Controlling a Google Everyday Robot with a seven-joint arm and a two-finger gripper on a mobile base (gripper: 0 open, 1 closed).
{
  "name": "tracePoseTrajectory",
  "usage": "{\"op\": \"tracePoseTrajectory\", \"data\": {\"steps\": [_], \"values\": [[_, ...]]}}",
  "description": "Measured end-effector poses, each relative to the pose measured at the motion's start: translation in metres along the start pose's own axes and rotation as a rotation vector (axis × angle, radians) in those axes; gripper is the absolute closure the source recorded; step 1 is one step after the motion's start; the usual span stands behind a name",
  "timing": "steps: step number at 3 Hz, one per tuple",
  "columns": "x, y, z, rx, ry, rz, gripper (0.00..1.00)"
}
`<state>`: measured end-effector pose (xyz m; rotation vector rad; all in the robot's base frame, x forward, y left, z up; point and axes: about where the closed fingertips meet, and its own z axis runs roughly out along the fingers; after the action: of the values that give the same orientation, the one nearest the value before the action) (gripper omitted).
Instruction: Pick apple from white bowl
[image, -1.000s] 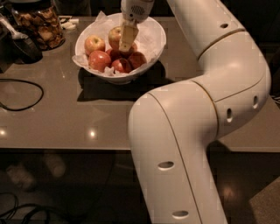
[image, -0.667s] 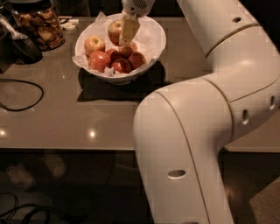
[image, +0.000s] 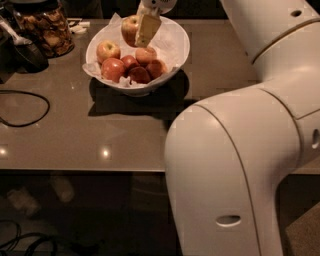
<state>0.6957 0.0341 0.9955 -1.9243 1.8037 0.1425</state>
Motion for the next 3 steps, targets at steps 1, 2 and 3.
{"op": "tracePoseTrajectory", "data": {"steps": [1,2,3], "values": [[-0.014,0.010,-0.019,0.019,-0.041,-0.045,1.00],[-0.030,0.026,-0.045,0.045,-0.080,-0.106,1.00],[-0.048,0.043,-0.070,0.061,-0.112,-0.154,1.00]]}}
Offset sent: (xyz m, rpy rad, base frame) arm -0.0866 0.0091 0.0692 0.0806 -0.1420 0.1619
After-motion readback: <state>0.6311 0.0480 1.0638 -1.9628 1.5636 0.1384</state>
